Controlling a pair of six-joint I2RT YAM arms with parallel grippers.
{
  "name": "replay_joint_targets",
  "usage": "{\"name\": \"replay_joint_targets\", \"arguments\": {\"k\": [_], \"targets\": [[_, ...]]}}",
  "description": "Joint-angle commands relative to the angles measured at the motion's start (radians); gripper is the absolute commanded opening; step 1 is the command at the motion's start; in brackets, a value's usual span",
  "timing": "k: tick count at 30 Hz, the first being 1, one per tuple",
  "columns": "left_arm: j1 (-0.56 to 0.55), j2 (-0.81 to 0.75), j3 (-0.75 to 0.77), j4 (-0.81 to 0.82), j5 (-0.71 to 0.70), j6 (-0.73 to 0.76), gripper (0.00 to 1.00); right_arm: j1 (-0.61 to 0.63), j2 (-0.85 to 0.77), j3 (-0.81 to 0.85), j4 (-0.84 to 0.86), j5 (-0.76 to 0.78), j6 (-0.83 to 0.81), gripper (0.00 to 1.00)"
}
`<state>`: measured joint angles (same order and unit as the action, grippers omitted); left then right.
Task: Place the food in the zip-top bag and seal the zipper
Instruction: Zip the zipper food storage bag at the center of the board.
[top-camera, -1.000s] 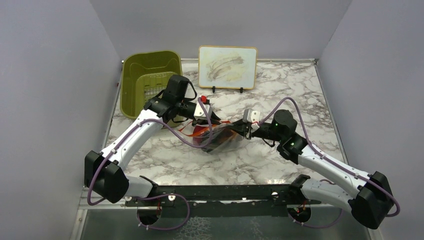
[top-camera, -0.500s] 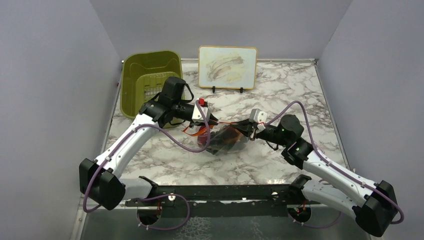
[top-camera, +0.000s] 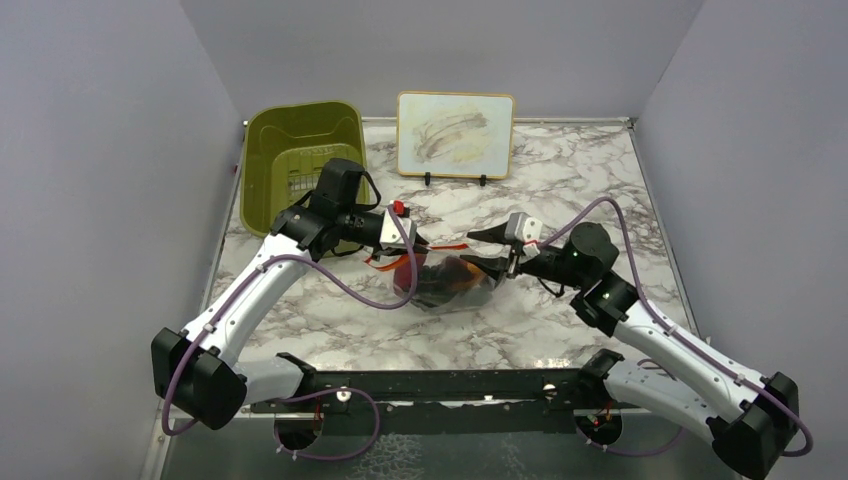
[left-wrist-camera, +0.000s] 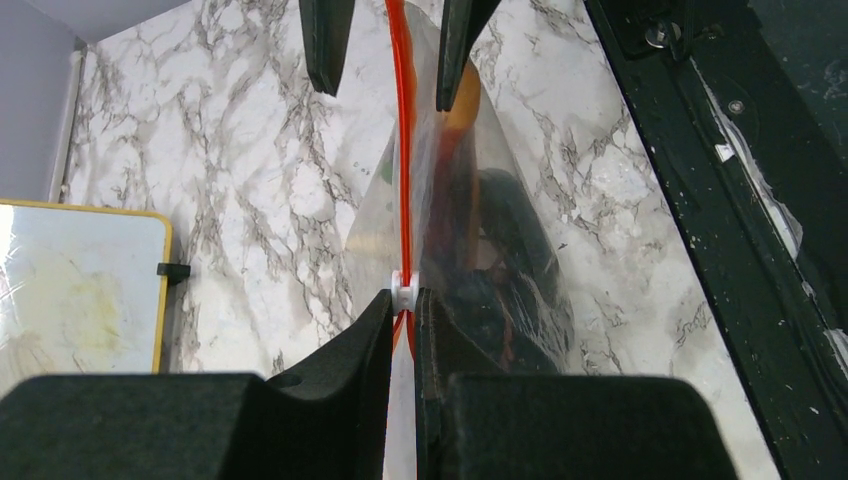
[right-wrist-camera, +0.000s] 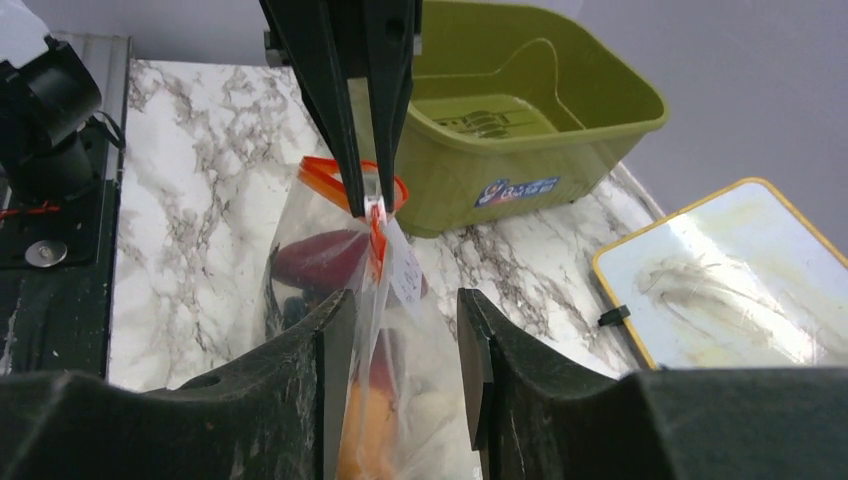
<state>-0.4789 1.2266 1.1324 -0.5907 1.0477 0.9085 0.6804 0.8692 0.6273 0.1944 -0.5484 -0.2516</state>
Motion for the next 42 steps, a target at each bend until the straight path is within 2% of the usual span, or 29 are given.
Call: {"name": "replay_joint_targets", "arguments": {"k": [1,10,28,30,33,42], "targets": [[0.005,0.006,0.037,-0.020,0.039,0.019,0.00,-0.004,-0.026,0.072,-0.060,-0.033,-0.018,0.42],[0.005,0.018,0.048,-0.021,0.066,0.027,0.00,-0.004,0.036,0.148,-0.103,-0.067,-0.023,0.31],[0.005,0.020,0.062,-0.015,0.080,0.021,0.00,-0.004,0.074,0.121,-0.075,-0.076,0.061,0.31],[0.004,0.020,0.062,-0.012,0.081,0.020,0.00,-0.004,0.074,0.122,-0.070,-0.075,0.062,0.26],[0.005,0.020,0.062,-0.010,0.080,0.017,0.00,-0.004,0.067,0.118,-0.054,-0.067,0.065,0.03],[0.005,0.001,0.060,-0.008,0.023,-0.008,0.00,-0.004,0.008,0.100,-0.043,0.064,0.065,0.01]]}}
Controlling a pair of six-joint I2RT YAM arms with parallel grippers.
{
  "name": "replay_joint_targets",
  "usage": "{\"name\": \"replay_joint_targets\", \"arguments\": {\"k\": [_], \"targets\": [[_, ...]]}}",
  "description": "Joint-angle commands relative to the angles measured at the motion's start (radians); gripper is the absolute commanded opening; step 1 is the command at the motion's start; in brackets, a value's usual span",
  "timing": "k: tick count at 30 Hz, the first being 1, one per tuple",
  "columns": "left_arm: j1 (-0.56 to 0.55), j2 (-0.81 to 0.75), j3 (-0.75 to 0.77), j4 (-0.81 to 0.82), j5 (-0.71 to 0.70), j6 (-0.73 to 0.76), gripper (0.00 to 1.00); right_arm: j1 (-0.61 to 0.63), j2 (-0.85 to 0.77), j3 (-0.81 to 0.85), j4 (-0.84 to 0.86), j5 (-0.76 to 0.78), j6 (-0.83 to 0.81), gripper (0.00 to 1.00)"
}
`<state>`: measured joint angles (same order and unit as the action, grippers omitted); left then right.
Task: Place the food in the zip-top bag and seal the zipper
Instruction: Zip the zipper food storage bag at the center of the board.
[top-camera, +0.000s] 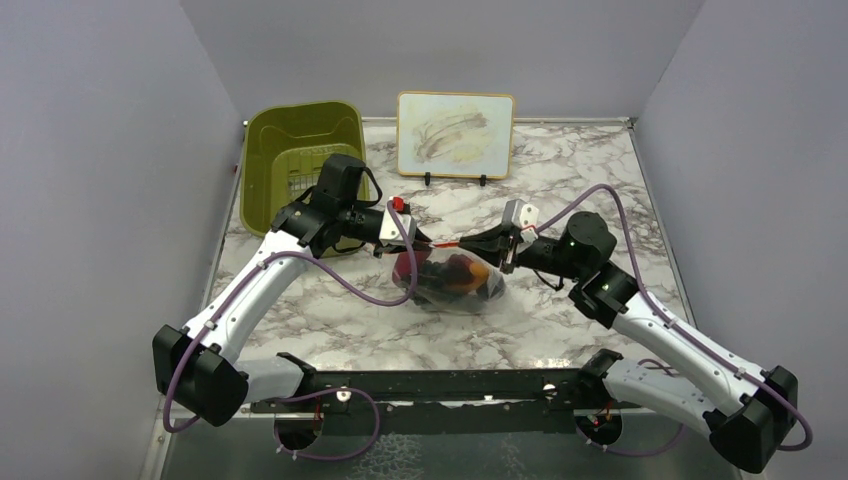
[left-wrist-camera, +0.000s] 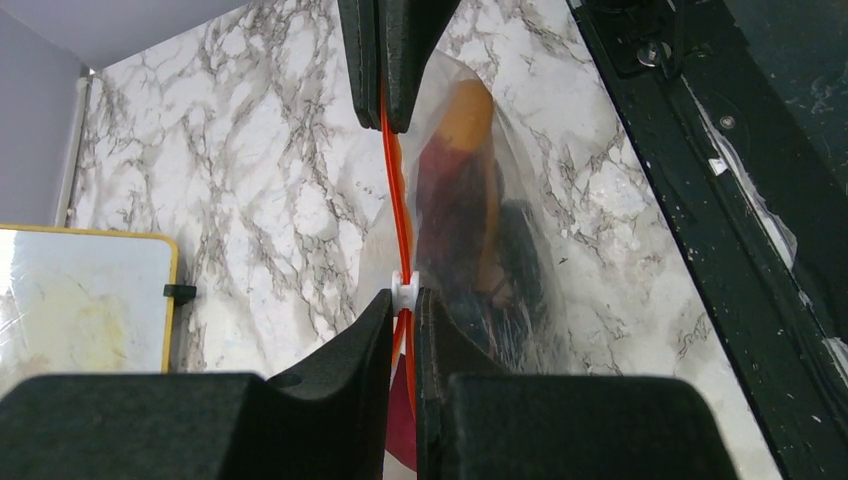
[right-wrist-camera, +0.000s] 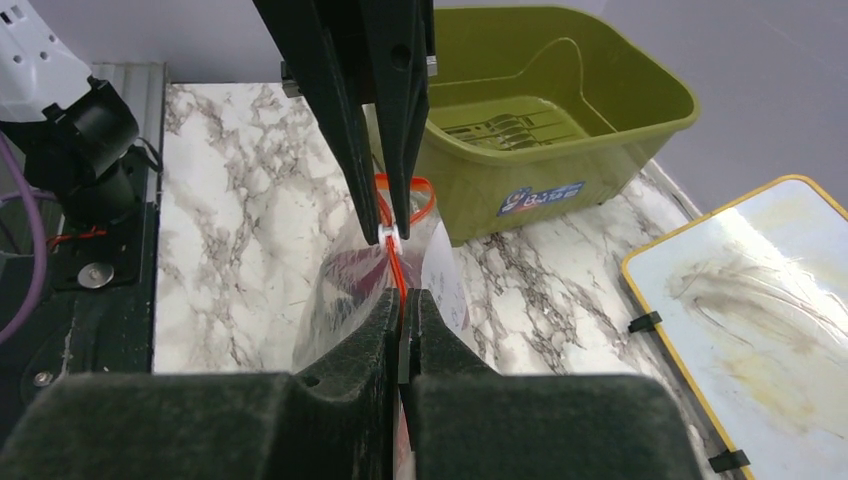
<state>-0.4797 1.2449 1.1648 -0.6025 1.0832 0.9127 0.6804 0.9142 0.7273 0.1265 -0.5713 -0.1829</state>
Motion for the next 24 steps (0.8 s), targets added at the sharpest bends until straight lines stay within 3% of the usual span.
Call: {"name": "replay_joint_targets", "arguments": {"k": [1,15,24], "targets": [[0.007,-0.020,0.026,0.003,-0.015,-0.013,0.00,-0.004,-0.042,0.003,0.017,0.097,-0.012,0.01],[0.007,-0.064,-0.008,0.003,-0.081,-0.053,0.00,-0.004,-0.107,0.046,-0.066,0.329,-0.133,0.01],[0.006,-0.105,-0.035,0.004,-0.123,-0.077,0.00,-0.004,-0.139,0.058,-0.098,0.423,-0.125,0.01]]}}
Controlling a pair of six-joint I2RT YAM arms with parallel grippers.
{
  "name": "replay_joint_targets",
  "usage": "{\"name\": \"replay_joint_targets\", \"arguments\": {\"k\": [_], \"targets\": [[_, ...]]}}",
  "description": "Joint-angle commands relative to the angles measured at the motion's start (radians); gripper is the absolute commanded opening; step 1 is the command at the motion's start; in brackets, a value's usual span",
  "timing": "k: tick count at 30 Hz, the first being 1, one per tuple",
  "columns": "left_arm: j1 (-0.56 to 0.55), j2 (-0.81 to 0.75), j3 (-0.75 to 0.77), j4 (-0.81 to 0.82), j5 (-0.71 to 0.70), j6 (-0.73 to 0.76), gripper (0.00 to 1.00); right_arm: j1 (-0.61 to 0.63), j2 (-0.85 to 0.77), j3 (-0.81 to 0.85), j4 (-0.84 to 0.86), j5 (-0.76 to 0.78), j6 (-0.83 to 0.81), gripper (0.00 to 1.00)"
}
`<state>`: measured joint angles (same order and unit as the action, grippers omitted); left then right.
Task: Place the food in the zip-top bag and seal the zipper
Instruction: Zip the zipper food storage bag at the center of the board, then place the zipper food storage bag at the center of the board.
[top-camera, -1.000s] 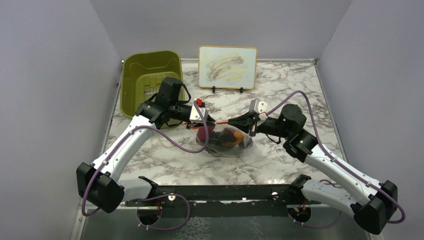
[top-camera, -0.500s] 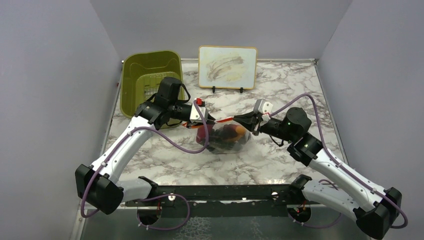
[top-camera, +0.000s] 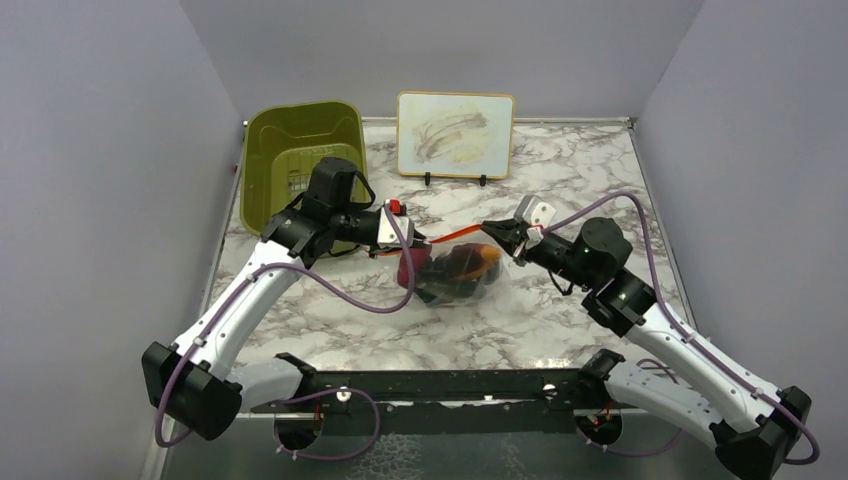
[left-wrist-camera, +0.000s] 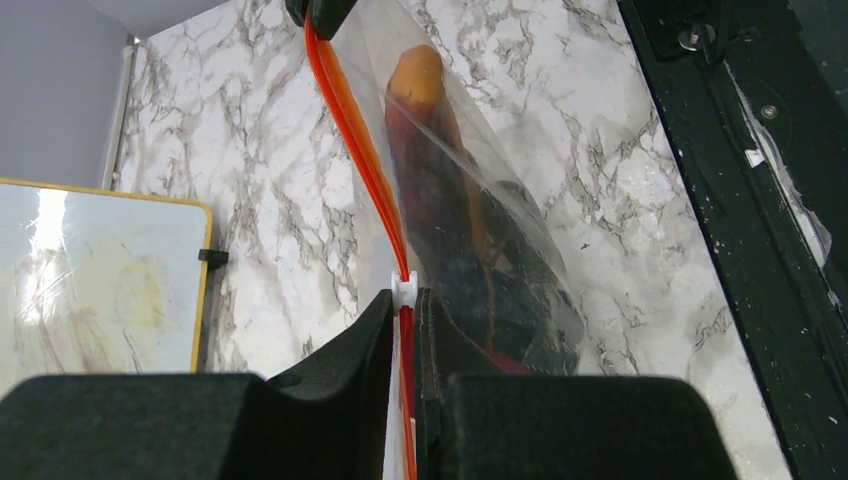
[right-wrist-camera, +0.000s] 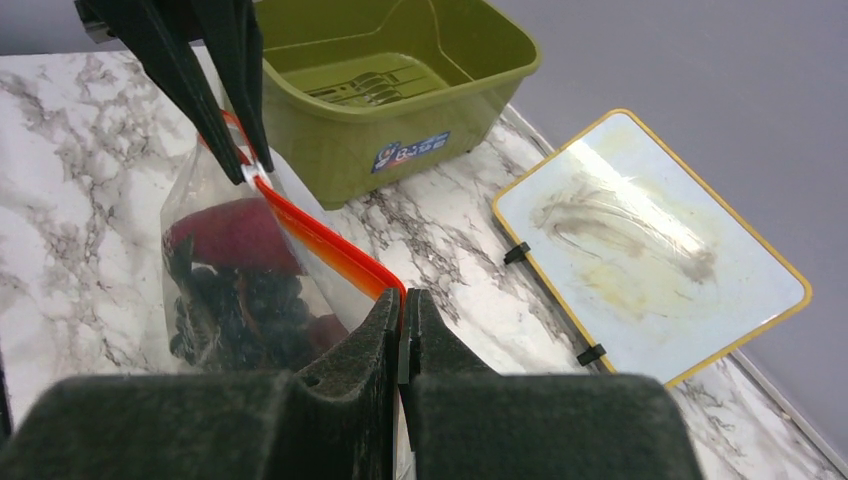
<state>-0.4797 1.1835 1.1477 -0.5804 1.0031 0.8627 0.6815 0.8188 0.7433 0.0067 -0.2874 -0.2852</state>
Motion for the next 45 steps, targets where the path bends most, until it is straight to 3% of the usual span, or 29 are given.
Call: {"name": "replay_joint_targets", "arguments": {"k": [1,22,32,37,45], "targets": [[0.006,-0.048,-0.024,-0.018,-0.050,-0.033,0.00,-0.005,-0.049,0.043,0.019,0.160,-0.020,0.01],[0.006,-0.142,-0.064,-0.089,-0.145,-0.066,0.00,-0.005,-0.237,-0.006,-0.066,0.513,-0.004,0.01],[0.007,-0.195,-0.119,-0.101,-0.191,-0.070,0.00,-0.006,-0.289,-0.025,-0.105,0.567,0.035,0.01],[0.007,-0.203,-0.101,-0.107,-0.173,-0.071,0.00,-0.005,-0.294,-0.021,-0.118,0.519,0.040,0.01],[0.006,-0.265,-0.090,-0.108,-0.084,-0.083,0.00,-0.005,-0.339,0.093,-0.354,0.213,0.191,0.01]]}}
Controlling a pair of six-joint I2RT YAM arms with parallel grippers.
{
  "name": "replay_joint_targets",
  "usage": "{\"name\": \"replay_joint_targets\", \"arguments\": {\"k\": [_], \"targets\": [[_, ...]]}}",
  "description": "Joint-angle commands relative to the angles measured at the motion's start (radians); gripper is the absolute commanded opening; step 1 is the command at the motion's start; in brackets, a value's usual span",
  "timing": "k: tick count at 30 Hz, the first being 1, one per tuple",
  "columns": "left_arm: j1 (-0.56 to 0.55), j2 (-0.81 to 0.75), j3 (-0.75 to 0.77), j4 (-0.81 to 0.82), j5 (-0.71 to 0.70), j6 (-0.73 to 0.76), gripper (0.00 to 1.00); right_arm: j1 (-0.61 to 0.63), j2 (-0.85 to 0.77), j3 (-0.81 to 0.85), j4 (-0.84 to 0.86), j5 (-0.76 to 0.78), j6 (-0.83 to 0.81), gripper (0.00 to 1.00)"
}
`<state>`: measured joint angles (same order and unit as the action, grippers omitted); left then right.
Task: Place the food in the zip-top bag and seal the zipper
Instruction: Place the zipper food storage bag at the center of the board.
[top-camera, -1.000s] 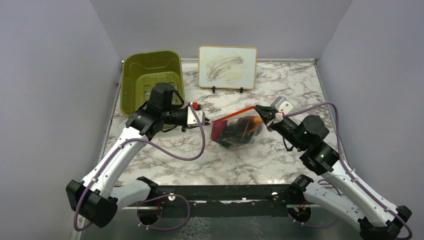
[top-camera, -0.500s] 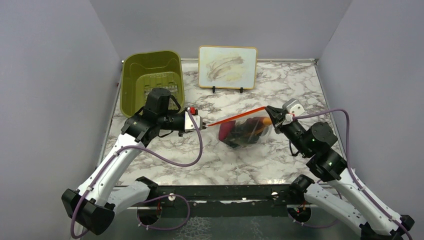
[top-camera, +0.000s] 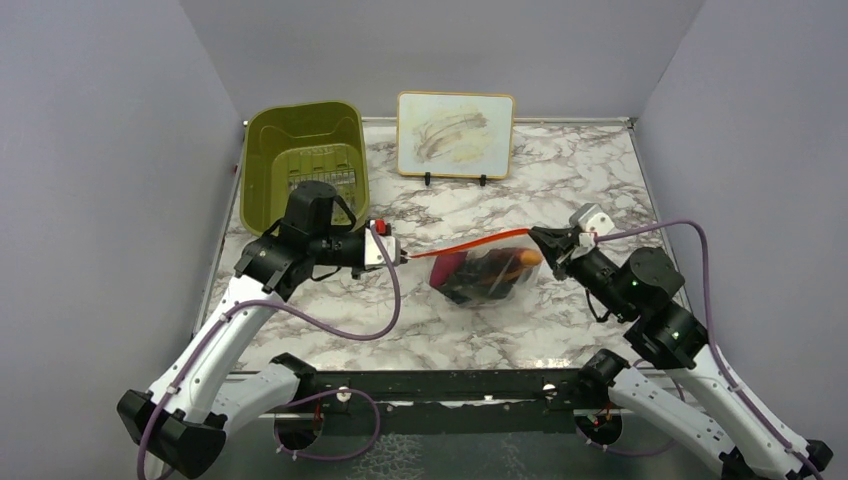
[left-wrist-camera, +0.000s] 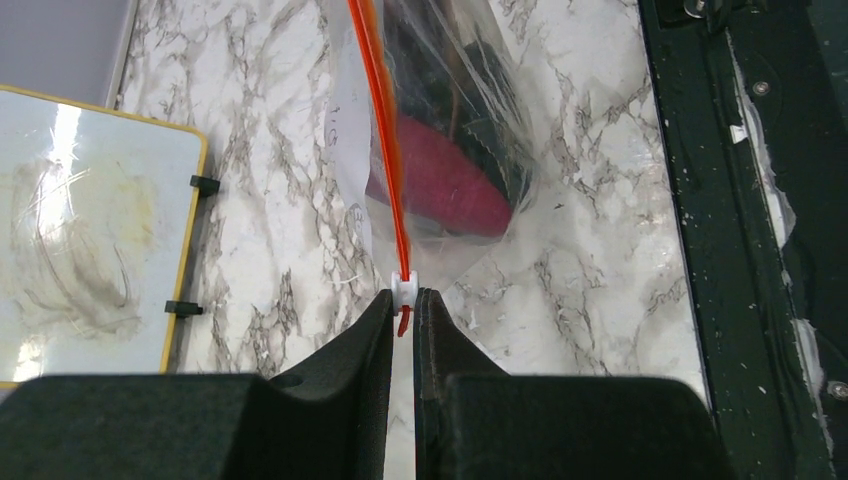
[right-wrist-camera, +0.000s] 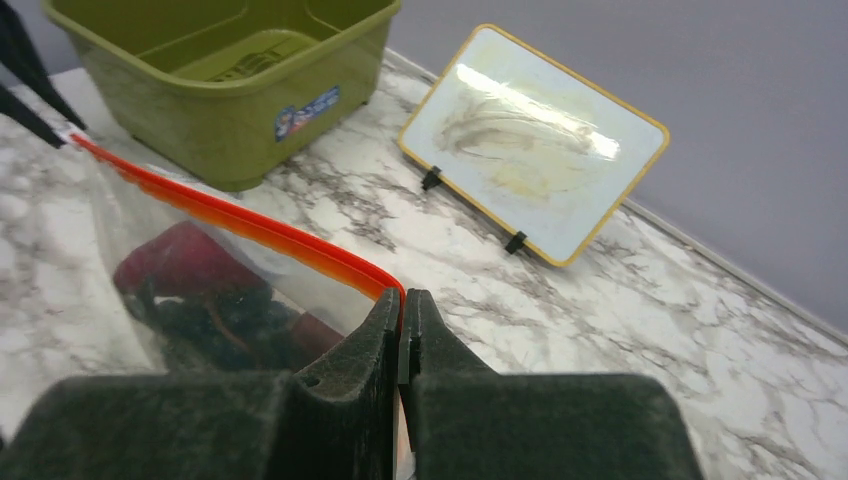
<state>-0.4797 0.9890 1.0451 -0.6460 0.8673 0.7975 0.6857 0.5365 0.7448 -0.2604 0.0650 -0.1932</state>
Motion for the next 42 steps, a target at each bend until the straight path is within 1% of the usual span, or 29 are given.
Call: {"name": "replay_joint_targets", "arguments": {"k": [1,4,6,8,12,14,16,18,20,24,28,30,35,40,42], "targets": [[0.006,-0.090,0.003,-0.046,0.062,-0.019,0.00,-0.009,-0.071,0.104,-0.130,-0.205,0.127,0.01],[0.006,-0.150,-0.031,-0.061,0.114,0.003,0.00,-0.009,-0.129,0.131,-0.238,-0.315,0.235,0.01],[0.006,-0.185,-0.052,-0.068,0.143,0.007,0.00,-0.009,-0.188,0.128,-0.275,-0.344,0.314,0.01],[0.006,-0.208,-0.070,-0.072,0.165,0.004,0.00,-0.009,-0.247,0.106,-0.273,-0.353,0.392,0.01],[0.006,-0.179,-0.105,-0.071,0.182,0.000,0.00,-0.009,-0.323,0.008,-0.212,-0.298,0.556,0.01],[0.006,-0.135,-0.116,-0.060,0.155,-0.010,0.00,-0.009,-0.338,-0.052,-0.155,-0.251,0.603,0.01],[0.006,-0.092,-0.130,-0.010,0.099,-0.057,0.00,-0.009,-0.338,-0.112,-0.097,-0.177,0.621,0.01],[0.006,-0.049,-0.139,0.043,0.067,-0.087,0.00,-0.010,-0.320,-0.182,-0.026,-0.109,0.611,0.01],[0.007,-0.007,-0.144,0.113,0.046,-0.133,0.00,-0.009,-0.279,-0.232,0.031,-0.081,0.566,0.01],[0.007,0.046,-0.163,0.257,0.004,-0.242,0.01,-0.009,-0.159,-0.253,0.080,0.019,0.539,0.01],[0.007,0.092,-0.176,0.394,-0.076,-0.314,0.00,-0.009,-0.074,-0.275,0.159,0.057,0.465,0.01],[0.009,0.133,-0.160,0.415,-0.110,-0.319,0.00,-0.009,-0.028,-0.271,0.195,0.062,0.417,0.01],[0.014,0.256,-0.097,0.433,-0.147,-0.311,0.00,-0.012,0.094,-0.262,0.291,0.168,0.358,0.01],[0.022,0.329,-0.050,0.517,-0.205,-0.331,0.00,-0.016,0.202,-0.241,0.395,0.204,0.288,0.01],[0.027,0.374,-0.016,0.513,-0.207,-0.324,0.00,-0.024,0.243,-0.237,0.445,0.212,0.266,0.01]]}}
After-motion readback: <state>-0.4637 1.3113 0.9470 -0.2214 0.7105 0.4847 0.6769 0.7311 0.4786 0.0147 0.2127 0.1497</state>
